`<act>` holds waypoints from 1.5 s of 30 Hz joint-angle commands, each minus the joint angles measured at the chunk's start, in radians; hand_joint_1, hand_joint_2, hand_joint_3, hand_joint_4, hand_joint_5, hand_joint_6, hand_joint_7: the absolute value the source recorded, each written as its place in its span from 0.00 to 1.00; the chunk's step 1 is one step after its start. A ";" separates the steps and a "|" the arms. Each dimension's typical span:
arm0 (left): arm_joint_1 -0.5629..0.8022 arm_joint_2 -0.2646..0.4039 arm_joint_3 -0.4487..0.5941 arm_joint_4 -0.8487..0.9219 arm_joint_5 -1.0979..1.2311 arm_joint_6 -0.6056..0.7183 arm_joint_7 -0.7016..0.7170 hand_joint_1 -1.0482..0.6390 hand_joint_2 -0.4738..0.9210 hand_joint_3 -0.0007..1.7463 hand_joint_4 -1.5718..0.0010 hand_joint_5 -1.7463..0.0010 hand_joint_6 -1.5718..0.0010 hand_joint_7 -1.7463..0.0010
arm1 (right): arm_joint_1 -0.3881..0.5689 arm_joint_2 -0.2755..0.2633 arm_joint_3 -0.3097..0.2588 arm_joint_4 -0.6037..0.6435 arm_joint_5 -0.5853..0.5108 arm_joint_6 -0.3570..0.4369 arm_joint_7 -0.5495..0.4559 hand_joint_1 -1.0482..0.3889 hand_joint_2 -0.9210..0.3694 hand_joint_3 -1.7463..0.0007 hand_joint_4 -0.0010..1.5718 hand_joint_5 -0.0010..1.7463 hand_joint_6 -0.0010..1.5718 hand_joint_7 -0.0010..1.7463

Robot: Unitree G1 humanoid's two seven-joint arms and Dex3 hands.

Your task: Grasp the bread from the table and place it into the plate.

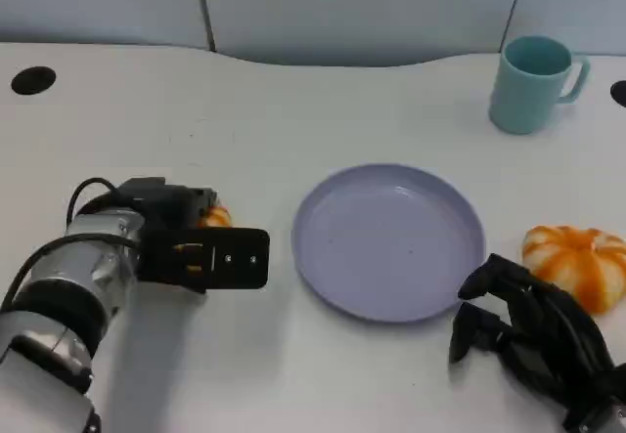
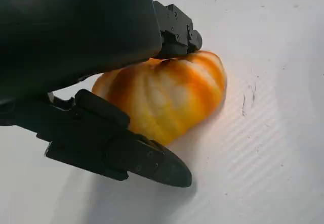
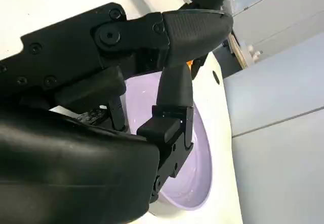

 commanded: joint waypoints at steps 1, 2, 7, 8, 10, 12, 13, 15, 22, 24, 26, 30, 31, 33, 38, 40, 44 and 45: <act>-0.006 -0.008 -0.005 0.022 -0.022 0.006 0.014 0.23 0.91 0.00 0.93 0.97 0.90 0.99 | 0.035 -0.007 -0.006 0.025 -0.005 0.004 -0.003 0.37 0.00 0.84 0.43 0.97 0.36 0.79; -0.007 -0.008 -0.007 0.024 -0.024 0.006 0.015 0.23 0.91 0.00 0.93 0.97 0.90 0.99 | 0.035 -0.007 -0.006 0.026 -0.005 0.003 -0.004 0.37 0.00 0.84 0.43 0.97 0.36 0.79; -0.001 -0.017 -0.025 0.037 -0.020 0.018 0.037 0.23 0.92 0.00 0.94 0.97 0.91 1.00 | 0.040 -0.010 -0.004 0.015 -0.003 0.017 -0.001 0.36 0.00 0.84 0.44 0.97 0.36 0.79; 0.003 -0.019 -0.028 0.038 -0.018 0.017 0.053 0.26 0.90 0.00 0.93 0.96 0.89 0.99 | 0.042 -0.012 -0.003 0.011 -0.002 0.026 -0.001 0.37 0.00 0.84 0.43 0.97 0.35 0.79; 0.013 -0.021 -0.031 0.039 -0.021 0.013 0.088 0.30 0.89 0.00 0.91 0.95 0.88 0.99 | 0.045 -0.013 -0.003 0.004 0.000 0.031 0.000 0.37 0.00 0.84 0.43 0.96 0.35 0.79; 0.020 -0.020 -0.030 0.040 -0.026 0.003 0.113 0.32 0.88 0.00 0.90 0.95 0.87 0.98 | 0.047 -0.011 -0.004 0.003 -0.001 0.024 -0.001 0.37 0.00 0.84 0.44 0.96 0.35 0.78; 0.023 -0.020 -0.030 0.041 -0.028 -0.003 0.125 0.35 0.87 0.00 0.88 0.94 0.85 0.98 | 0.048 -0.010 -0.004 0.003 -0.001 0.020 -0.001 0.37 0.00 0.85 0.44 0.95 0.36 0.78; 0.025 -0.019 -0.031 0.044 -0.031 -0.010 0.140 0.36 0.87 0.00 0.87 0.93 0.84 0.98 | 0.048 -0.009 -0.004 0.002 -0.002 0.015 -0.002 0.37 0.00 0.85 0.44 0.95 0.36 0.78; 0.061 -0.010 -0.027 0.049 -0.034 -0.062 0.271 0.37 0.87 0.00 0.87 0.93 0.84 0.98 | 0.050 -0.011 -0.002 -0.001 -0.003 0.016 -0.004 0.37 0.00 0.85 0.44 0.95 0.36 0.77; 0.108 0.002 -0.019 0.052 -0.033 -0.126 0.437 0.46 0.97 0.08 0.54 0.20 0.60 0.32 | 0.053 -0.013 0.000 -0.007 -0.005 0.019 -0.007 0.36 0.00 0.85 0.44 0.95 0.37 0.77; 0.116 0.002 -0.020 0.065 -0.032 -0.148 0.488 0.48 0.99 0.10 0.47 0.04 0.56 0.16 | 0.054 -0.013 0.000 -0.010 -0.006 0.020 -0.008 0.36 0.00 0.85 0.44 0.95 0.37 0.77; 0.145 0.006 -0.020 0.071 -0.023 -0.211 0.673 0.48 1.00 0.26 0.43 0.00 0.58 0.01 | 0.052 -0.014 0.001 -0.008 -0.005 0.024 -0.006 0.37 0.00 0.84 0.45 0.95 0.37 0.77; 0.144 0.005 -0.020 0.073 -0.024 -0.213 0.692 0.49 0.98 0.32 0.43 0.00 0.58 0.01 | 0.053 -0.014 0.002 -0.010 -0.006 0.026 -0.009 0.36 0.00 0.84 0.45 0.95 0.37 0.77; 0.141 0.004 -0.017 0.077 -0.027 -0.220 0.717 0.49 0.96 0.39 0.43 0.00 0.59 0.00 | 0.052 -0.015 0.002 -0.012 -0.005 0.036 -0.008 0.36 0.00 0.84 0.44 0.95 0.37 0.77; 0.127 0.010 0.009 0.067 -0.052 -0.234 0.729 0.52 0.85 0.51 0.46 0.00 0.60 0.00 | 0.052 -0.013 0.002 -0.015 -0.006 0.036 -0.011 0.37 0.00 0.84 0.45 0.95 0.36 0.77; 0.120 0.014 0.026 0.058 -0.068 -0.248 0.715 0.52 0.84 0.53 0.47 0.00 0.61 0.00 | 0.053 -0.013 0.001 -0.017 -0.006 0.034 -0.013 0.37 0.00 0.84 0.45 0.95 0.36 0.77; 0.107 0.025 0.044 0.040 -0.084 -0.284 0.725 0.53 0.80 0.58 0.48 0.00 0.62 0.00 | 0.051 -0.012 -0.004 -0.009 0.003 0.042 -0.007 0.38 0.00 0.84 0.44 0.95 0.36 0.76; 0.105 0.026 0.047 0.036 -0.085 -0.289 0.728 0.53 0.80 0.59 0.48 0.00 0.62 0.00 | 0.050 -0.012 -0.006 -0.006 0.005 0.042 -0.005 0.38 0.00 0.84 0.44 0.94 0.36 0.76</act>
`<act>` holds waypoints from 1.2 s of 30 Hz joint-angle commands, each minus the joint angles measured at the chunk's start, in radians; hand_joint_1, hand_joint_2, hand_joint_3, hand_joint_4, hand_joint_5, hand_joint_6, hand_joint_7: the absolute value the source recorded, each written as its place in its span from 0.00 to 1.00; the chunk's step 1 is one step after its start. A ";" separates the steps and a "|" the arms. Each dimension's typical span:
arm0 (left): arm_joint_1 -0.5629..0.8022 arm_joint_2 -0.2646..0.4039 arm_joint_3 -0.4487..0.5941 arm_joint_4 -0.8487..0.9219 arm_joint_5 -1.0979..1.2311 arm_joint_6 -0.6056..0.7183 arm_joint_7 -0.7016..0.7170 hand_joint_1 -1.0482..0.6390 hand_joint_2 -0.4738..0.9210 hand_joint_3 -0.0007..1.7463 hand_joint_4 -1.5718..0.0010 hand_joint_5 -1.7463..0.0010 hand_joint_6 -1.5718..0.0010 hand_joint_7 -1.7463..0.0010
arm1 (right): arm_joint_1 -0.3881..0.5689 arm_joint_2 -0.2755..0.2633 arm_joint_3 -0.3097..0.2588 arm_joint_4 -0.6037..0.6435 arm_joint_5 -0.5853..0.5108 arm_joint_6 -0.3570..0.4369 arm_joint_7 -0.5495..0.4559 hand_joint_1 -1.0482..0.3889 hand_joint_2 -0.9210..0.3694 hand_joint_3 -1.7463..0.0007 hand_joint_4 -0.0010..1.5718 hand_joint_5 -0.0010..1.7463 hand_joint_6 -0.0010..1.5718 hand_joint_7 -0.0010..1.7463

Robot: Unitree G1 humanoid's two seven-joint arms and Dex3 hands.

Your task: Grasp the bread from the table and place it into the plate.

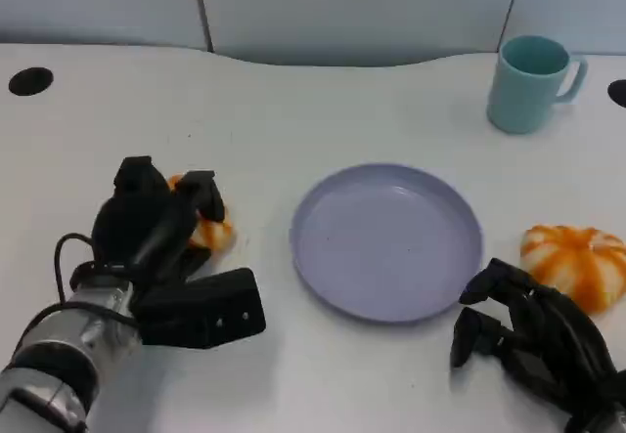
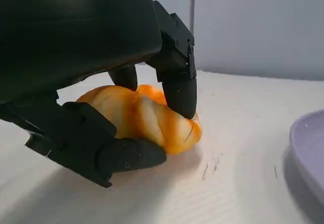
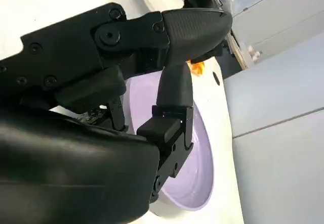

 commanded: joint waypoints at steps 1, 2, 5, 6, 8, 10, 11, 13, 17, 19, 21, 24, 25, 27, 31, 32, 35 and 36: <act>-0.036 0.033 0.033 -0.036 -0.026 -0.047 0.023 0.54 0.79 0.59 0.47 0.00 0.62 0.00 | 0.022 -0.013 -0.008 0.036 -0.003 0.015 -0.004 0.38 0.00 0.84 0.44 0.94 0.36 0.76; -0.042 0.035 0.044 -0.048 -0.033 -0.061 0.028 0.54 0.74 0.60 0.46 0.00 0.60 0.00 | 0.020 -0.014 -0.007 0.040 -0.005 0.007 -0.003 0.37 0.00 0.84 0.45 0.95 0.37 0.76; -0.059 0.035 0.066 -0.079 -0.052 -0.096 0.025 0.55 0.71 0.61 0.46 0.00 0.60 0.00 | 0.019 -0.020 -0.004 0.036 -0.014 0.008 -0.018 0.36 0.00 0.84 0.45 0.95 0.37 0.77; -0.063 0.035 0.070 -0.085 -0.056 -0.102 0.022 0.55 0.71 0.62 0.46 0.00 0.59 0.00 | 0.019 -0.021 -0.003 0.033 -0.016 0.010 -0.023 0.36 0.00 0.85 0.45 0.96 0.37 0.78; -0.083 0.026 0.071 -0.106 -0.050 -0.100 0.019 0.54 0.72 0.62 0.45 0.00 0.58 0.00 | 0.018 -0.029 -0.003 0.033 -0.022 0.008 -0.025 0.36 0.00 0.84 0.45 0.96 0.37 0.78; -0.090 0.022 0.071 -0.116 -0.046 -0.097 0.018 0.54 0.73 0.63 0.44 0.00 0.57 0.00 | 0.017 -0.032 -0.003 0.033 -0.024 0.006 -0.025 0.36 0.00 0.83 0.45 0.96 0.36 0.79; -0.090 0.022 0.071 -0.117 -0.046 -0.097 0.017 0.54 0.73 0.63 0.44 0.00 0.57 0.00 | 0.017 -0.032 -0.003 0.033 -0.024 0.006 -0.026 0.36 0.00 0.83 0.45 0.96 0.36 0.79; -0.089 0.022 0.071 -0.118 -0.046 -0.096 0.016 0.54 0.74 0.63 0.44 0.00 0.57 0.00 | 0.017 -0.032 -0.003 0.033 -0.024 0.006 -0.026 0.36 0.00 0.83 0.45 0.96 0.36 0.79; -0.146 0.011 0.051 -0.172 -0.029 -0.162 -0.002 0.52 0.65 0.71 0.41 0.00 0.56 0.00 | 0.008 -0.037 -0.017 0.035 -0.002 0.050 -0.030 0.36 0.00 0.84 0.44 0.96 0.38 0.75; -0.159 0.011 0.040 -0.186 -0.021 -0.180 -0.016 0.52 0.62 0.75 0.40 0.00 0.53 0.00 | 0.011 -0.036 -0.016 0.023 -0.003 0.061 -0.041 0.36 0.00 0.84 0.43 0.97 0.39 0.73; -0.165 0.013 0.031 -0.193 -0.017 -0.191 -0.033 0.51 0.61 0.80 0.40 0.00 0.51 0.00 | 0.015 -0.035 -0.012 0.009 -0.006 0.070 -0.054 0.35 0.00 0.84 0.44 0.97 0.39 0.73; -0.167 0.014 0.029 -0.194 -0.018 -0.195 -0.038 0.50 0.61 0.81 0.40 0.00 0.50 0.00 | 0.019 -0.035 -0.009 0.000 -0.005 0.077 -0.060 0.35 0.00 0.84 0.44 0.97 0.39 0.73; -0.166 0.014 0.029 -0.195 -0.018 -0.195 -0.039 0.50 0.61 0.81 0.40 0.00 0.50 0.00 | 0.019 -0.035 -0.009 -0.002 -0.005 0.078 -0.061 0.35 0.00 0.84 0.44 0.97 0.39 0.73; -0.166 0.014 0.030 -0.195 -0.017 -0.195 -0.040 0.50 0.61 0.81 0.40 0.00 0.50 0.00 | 0.020 -0.035 -0.008 -0.004 -0.004 0.079 -0.062 0.35 0.00 0.84 0.44 0.97 0.39 0.73; -0.182 0.010 0.008 -0.197 0.004 -0.219 -0.055 0.50 0.62 0.80 0.40 0.00 0.50 0.00 | 0.017 -0.036 -0.009 0.004 -0.001 0.085 -0.059 0.35 0.00 0.84 0.44 0.97 0.39 0.73; -0.193 0.007 -0.010 -0.198 0.020 -0.237 -0.065 0.49 0.66 0.77 0.39 0.00 0.51 0.00 | 0.014 -0.037 -0.011 0.011 0.002 0.088 -0.055 0.35 0.00 0.85 0.44 0.97 0.39 0.73; -0.207 0.004 -0.029 -0.195 0.037 -0.259 -0.075 0.48 0.70 0.74 0.38 0.00 0.51 0.00 | 0.010 -0.039 -0.011 0.020 0.006 0.092 -0.051 0.36 0.00 0.85 0.44 0.97 0.39 0.73; -0.222 -0.018 -0.059 -0.183 0.057 -0.281 -0.101 0.48 0.71 0.73 0.38 0.00 0.51 0.00 | 0.009 -0.038 -0.009 0.016 0.003 0.096 -0.059 0.36 0.00 0.85 0.44 0.96 0.39 0.73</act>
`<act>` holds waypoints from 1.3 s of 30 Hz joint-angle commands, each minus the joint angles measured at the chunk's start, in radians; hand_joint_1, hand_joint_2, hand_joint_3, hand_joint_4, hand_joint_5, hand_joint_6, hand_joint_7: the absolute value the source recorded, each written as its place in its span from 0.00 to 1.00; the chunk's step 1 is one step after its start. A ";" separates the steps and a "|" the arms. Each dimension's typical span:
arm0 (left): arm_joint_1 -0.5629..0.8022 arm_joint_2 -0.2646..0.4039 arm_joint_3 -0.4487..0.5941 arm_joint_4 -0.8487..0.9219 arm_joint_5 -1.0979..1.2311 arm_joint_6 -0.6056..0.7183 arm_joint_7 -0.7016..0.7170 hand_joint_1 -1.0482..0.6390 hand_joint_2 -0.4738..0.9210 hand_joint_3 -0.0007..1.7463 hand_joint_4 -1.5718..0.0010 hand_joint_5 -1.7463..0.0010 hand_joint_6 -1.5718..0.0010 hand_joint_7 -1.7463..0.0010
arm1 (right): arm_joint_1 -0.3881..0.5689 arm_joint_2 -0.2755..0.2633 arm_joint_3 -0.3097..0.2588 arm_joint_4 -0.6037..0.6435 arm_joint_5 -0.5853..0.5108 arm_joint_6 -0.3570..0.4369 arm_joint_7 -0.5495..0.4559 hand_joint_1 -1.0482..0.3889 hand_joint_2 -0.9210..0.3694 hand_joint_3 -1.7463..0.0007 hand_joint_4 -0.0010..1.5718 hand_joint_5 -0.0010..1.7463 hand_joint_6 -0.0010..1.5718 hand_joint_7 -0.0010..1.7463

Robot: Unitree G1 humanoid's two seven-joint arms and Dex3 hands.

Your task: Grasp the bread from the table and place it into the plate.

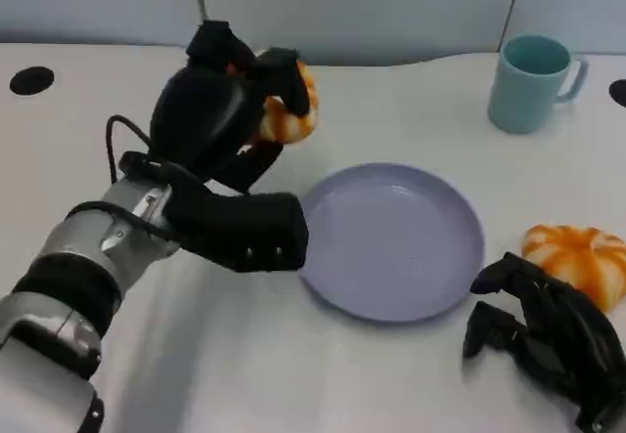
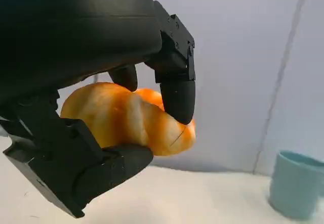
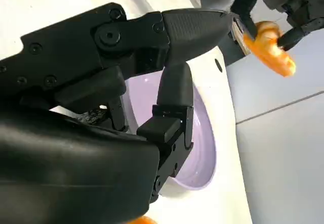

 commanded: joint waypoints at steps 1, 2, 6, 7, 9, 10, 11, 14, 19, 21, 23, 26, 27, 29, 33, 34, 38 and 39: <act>-0.069 -0.037 -0.066 0.020 0.052 -0.059 -0.062 0.44 0.74 0.71 0.36 0.00 0.50 0.00 | 0.020 -0.010 0.000 0.024 -0.014 0.035 -0.019 0.36 0.00 0.85 0.44 0.96 0.39 0.73; -0.078 -0.053 -0.083 0.032 0.060 -0.077 -0.078 0.42 0.75 0.71 0.35 0.00 0.50 0.00 | 0.020 -0.009 0.002 0.025 -0.017 0.031 -0.019 0.36 0.00 0.85 0.44 0.96 0.39 0.73; -0.093 -0.081 -0.102 0.062 0.065 -0.097 -0.117 0.41 0.73 0.76 0.34 0.00 0.49 0.00 | 0.020 -0.009 0.007 0.024 -0.021 0.021 -0.020 0.37 0.00 0.84 0.44 0.96 0.39 0.73; -0.095 -0.084 -0.106 0.065 0.069 -0.093 -0.121 0.42 0.72 0.77 0.33 0.00 0.48 0.00 | 0.020 -0.009 0.008 0.025 -0.021 0.019 -0.019 0.37 0.00 0.84 0.44 0.97 0.38 0.73; -0.099 -0.088 -0.110 0.070 0.073 -0.089 -0.123 0.42 0.71 0.77 0.32 0.00 0.48 0.00 | 0.020 -0.009 0.008 0.028 -0.020 0.016 -0.018 0.37 0.00 0.83 0.44 0.97 0.38 0.73; -0.098 -0.097 -0.106 0.081 0.064 -0.086 -0.142 0.41 0.70 0.77 0.32 0.00 0.48 0.00 | 0.018 -0.009 0.007 0.031 -0.017 0.021 -0.015 0.37 0.00 0.83 0.44 0.97 0.38 0.73; -0.098 -0.103 -0.103 0.089 0.057 -0.084 -0.157 0.41 0.70 0.77 0.32 0.00 0.47 0.00 | 0.016 -0.009 0.006 0.033 -0.014 0.024 -0.013 0.37 0.00 0.84 0.43 0.97 0.38 0.73; -0.098 -0.111 -0.098 0.098 0.049 -0.082 -0.175 0.40 0.70 0.77 0.31 0.00 0.47 0.00 | 0.014 -0.010 0.005 0.035 -0.012 0.029 -0.011 0.37 0.00 0.84 0.43 0.96 0.38 0.73; -0.099 -0.124 -0.098 0.114 0.042 -0.056 -0.237 0.39 0.74 0.72 0.33 0.00 0.49 0.00 | 0.011 -0.007 0.004 0.055 -0.017 -0.004 0.004 0.36 0.00 0.84 0.43 0.97 0.38 0.73; -0.097 -0.127 -0.095 0.114 0.039 -0.051 -0.251 0.39 0.76 0.69 0.33 0.00 0.49 0.00 | 0.008 -0.007 0.005 0.062 -0.018 -0.012 0.007 0.35 0.00 0.84 0.44 0.97 0.38 0.73; -0.096 -0.128 -0.093 0.113 0.039 -0.049 -0.256 0.39 0.77 0.68 0.33 0.00 0.49 0.00 | 0.007 -0.007 0.005 0.066 -0.018 -0.016 0.008 0.35 0.00 0.84 0.44 0.97 0.38 0.73; -0.096 -0.129 -0.091 0.112 0.039 -0.048 -0.258 0.39 0.77 0.68 0.33 0.00 0.49 0.00 | 0.005 -0.008 0.005 0.071 -0.017 -0.020 0.009 0.35 0.00 0.84 0.44 0.97 0.38 0.73; -0.095 -0.129 -0.091 0.112 0.039 -0.048 -0.259 0.39 0.77 0.67 0.33 0.00 0.49 0.00 | 0.005 -0.008 0.004 0.072 -0.017 -0.021 0.010 0.35 0.00 0.84 0.44 0.97 0.38 0.73; -0.095 -0.129 -0.090 0.111 0.040 -0.048 -0.259 0.39 0.77 0.67 0.33 0.00 0.49 0.00 | 0.004 -0.008 0.004 0.073 -0.017 -0.022 0.010 0.35 0.00 0.84 0.44 0.97 0.38 0.73; -0.079 -0.158 -0.094 0.132 0.036 -0.044 -0.278 0.37 0.76 0.75 0.33 0.00 0.48 0.00 | 0.009 -0.006 0.007 0.057 -0.013 0.001 0.003 0.36 0.00 0.84 0.43 0.97 0.38 0.73; -0.075 -0.168 -0.098 0.138 0.037 -0.043 -0.281 0.36 0.76 0.78 0.32 0.00 0.47 0.00 | 0.013 -0.005 0.008 0.046 -0.012 0.010 -0.001 0.36 0.00 0.84 0.43 0.97 0.38 0.73; -0.077 -0.177 -0.101 0.143 0.042 -0.033 -0.288 0.36 0.74 0.80 0.31 0.00 0.48 0.00 | 0.020 -0.004 0.012 0.021 -0.016 0.025 -0.013 0.37 0.00 0.83 0.43 0.97 0.37 0.74; -0.078 -0.178 -0.101 0.143 0.042 -0.033 -0.288 0.36 0.74 0.80 0.31 0.00 0.48 0.00 | 0.021 -0.004 0.012 0.018 -0.016 0.028 -0.014 0.37 0.00 0.83 0.43 0.97 0.37 0.74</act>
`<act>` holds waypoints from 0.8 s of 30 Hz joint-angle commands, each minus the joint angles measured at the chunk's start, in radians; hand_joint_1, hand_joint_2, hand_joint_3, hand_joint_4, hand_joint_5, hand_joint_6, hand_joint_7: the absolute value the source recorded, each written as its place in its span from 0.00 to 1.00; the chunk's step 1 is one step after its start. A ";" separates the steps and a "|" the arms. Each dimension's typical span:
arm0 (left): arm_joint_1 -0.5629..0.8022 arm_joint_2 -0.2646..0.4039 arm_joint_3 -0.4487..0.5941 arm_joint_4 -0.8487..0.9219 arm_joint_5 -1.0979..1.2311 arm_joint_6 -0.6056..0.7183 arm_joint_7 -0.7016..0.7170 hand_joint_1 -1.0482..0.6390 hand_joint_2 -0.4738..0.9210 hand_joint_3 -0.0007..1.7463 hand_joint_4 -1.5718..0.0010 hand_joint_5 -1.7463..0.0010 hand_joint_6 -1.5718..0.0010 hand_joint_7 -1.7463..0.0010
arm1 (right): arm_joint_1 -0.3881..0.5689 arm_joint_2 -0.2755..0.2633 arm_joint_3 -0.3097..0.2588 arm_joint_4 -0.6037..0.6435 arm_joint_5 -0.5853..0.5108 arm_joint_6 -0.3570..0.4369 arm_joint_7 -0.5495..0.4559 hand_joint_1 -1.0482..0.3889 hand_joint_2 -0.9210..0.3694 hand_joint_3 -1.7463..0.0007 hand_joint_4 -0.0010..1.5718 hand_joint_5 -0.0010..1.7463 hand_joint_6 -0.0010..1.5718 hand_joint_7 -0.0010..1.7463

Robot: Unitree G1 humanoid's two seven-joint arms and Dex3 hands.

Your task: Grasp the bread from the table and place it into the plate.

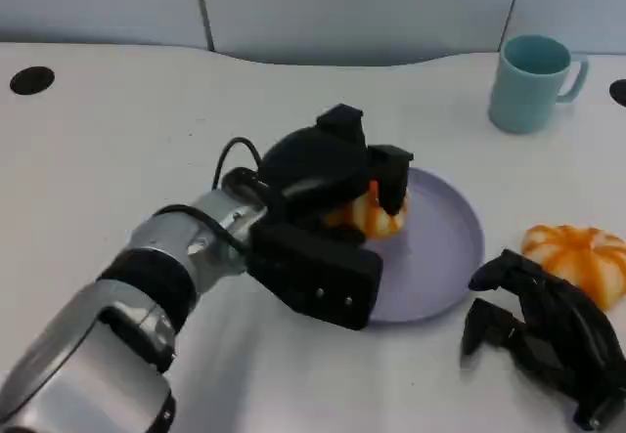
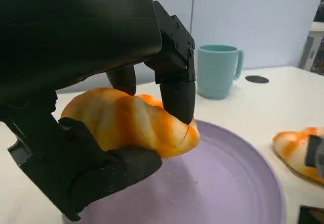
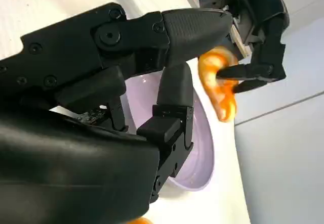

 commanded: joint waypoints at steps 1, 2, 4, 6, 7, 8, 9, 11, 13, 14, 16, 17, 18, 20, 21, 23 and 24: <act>-0.005 0.004 0.001 0.004 -0.008 0.007 -0.011 0.36 0.74 0.80 0.31 0.00 0.48 0.00 | 0.039 -0.003 0.004 0.001 -0.015 0.036 -0.018 0.37 0.00 0.83 0.42 0.97 0.37 0.74; -0.004 0.004 0.002 0.005 -0.011 0.007 -0.019 0.36 0.73 0.80 0.31 0.00 0.48 0.00 | 0.038 -0.003 0.002 0.010 -0.011 0.027 -0.007 0.38 0.00 0.83 0.42 0.97 0.37 0.74; -0.003 0.003 0.004 0.007 -0.014 0.008 -0.028 0.36 0.72 0.80 0.32 0.00 0.48 0.00 | 0.035 -0.002 -0.002 0.025 -0.007 0.014 0.008 0.38 0.00 0.82 0.42 0.97 0.37 0.74; -0.003 0.003 0.005 0.006 -0.014 0.009 -0.031 0.36 0.72 0.80 0.32 0.00 0.48 0.00 | 0.033 -0.002 -0.004 0.031 -0.006 0.009 0.013 0.38 0.00 0.82 0.42 0.97 0.37 0.74; -0.003 0.003 0.005 0.006 -0.014 0.009 -0.032 0.36 0.72 0.81 0.32 0.00 0.48 0.00 | 0.032 -0.002 -0.005 0.033 -0.006 0.007 0.014 0.38 0.00 0.82 0.42 0.97 0.37 0.74; -0.003 0.003 0.005 0.006 -0.014 0.009 -0.032 0.36 0.71 0.81 0.32 0.00 0.48 0.00 | 0.032 -0.002 -0.005 0.034 -0.006 0.006 0.015 0.38 0.00 0.82 0.42 0.97 0.37 0.74; -0.003 0.003 0.006 0.005 -0.014 0.009 -0.033 0.36 0.71 0.81 0.32 0.00 0.48 0.00 | 0.031 -0.002 -0.005 0.036 -0.007 0.005 0.015 0.38 0.00 0.82 0.42 0.97 0.37 0.74; -0.003 0.003 0.006 0.005 -0.014 0.009 -0.033 0.36 0.71 0.81 0.32 0.00 0.48 0.00 | 0.031 -0.002 -0.006 0.037 -0.007 0.003 0.016 0.38 0.00 0.82 0.42 0.97 0.36 0.74; -0.003 0.003 0.006 0.005 -0.014 0.009 -0.033 0.36 0.71 0.81 0.32 0.00 0.48 0.00 | 0.030 -0.001 -0.006 0.038 -0.007 0.003 0.017 0.38 0.00 0.82 0.42 0.97 0.36 0.74; -0.003 0.003 0.006 0.005 -0.014 0.009 -0.033 0.36 0.71 0.82 0.32 0.00 0.48 0.00 | 0.030 -0.001 -0.006 0.038 -0.007 0.002 0.017 0.38 0.00 0.82 0.42 0.97 0.36 0.74; -0.003 0.003 0.006 0.005 -0.014 0.009 -0.033 0.36 0.71 0.82 0.32 0.00 0.48 0.00 | 0.030 -0.001 -0.006 0.039 -0.007 0.002 0.017 0.38 0.00 0.82 0.42 0.97 0.36 0.74; -0.003 0.003 0.006 0.005 -0.014 0.009 -0.033 0.36 0.71 0.82 0.32 0.00 0.48 0.00 | 0.030 -0.001 -0.006 0.039 -0.007 0.002 0.017 0.38 0.00 0.82 0.42 0.97 0.36 0.75; -0.003 0.003 0.006 0.005 -0.014 0.009 -0.033 0.36 0.71 0.82 0.32 0.00 0.48 0.00 | 0.030 -0.001 -0.007 0.039 -0.007 0.002 0.017 0.38 0.00 0.82 0.42 0.97 0.36 0.75; -0.003 0.003 0.006 0.005 -0.014 0.009 -0.033 0.36 0.70 0.82 0.32 0.00 0.48 0.00 | 0.030 -0.001 -0.007 0.039 -0.007 0.002 0.017 0.38 0.00 0.82 0.42 0.97 0.36 0.75; -0.003 0.003 0.006 0.005 -0.014 0.009 -0.033 0.36 0.70 0.82 0.32 0.00 0.48 0.00 | 0.030 -0.001 -0.007 0.039 -0.007 0.002 0.017 0.38 0.00 0.82 0.42 0.97 0.36 0.75; -0.003 0.003 0.006 0.005 -0.014 0.009 -0.033 0.36 0.70 0.82 0.32 0.00 0.48 0.00 | 0.030 -0.001 -0.007 0.039 -0.007 0.002 0.017 0.38 0.00 0.82 0.42 0.97 0.36 0.75; -0.003 0.003 0.006 0.005 -0.014 0.009 -0.033 0.36 0.70 0.82 0.32 0.00 0.48 0.00 | 0.030 -0.001 -0.007 0.039 -0.007 0.002 0.017 0.38 0.00 0.82 0.42 0.97 0.36 0.75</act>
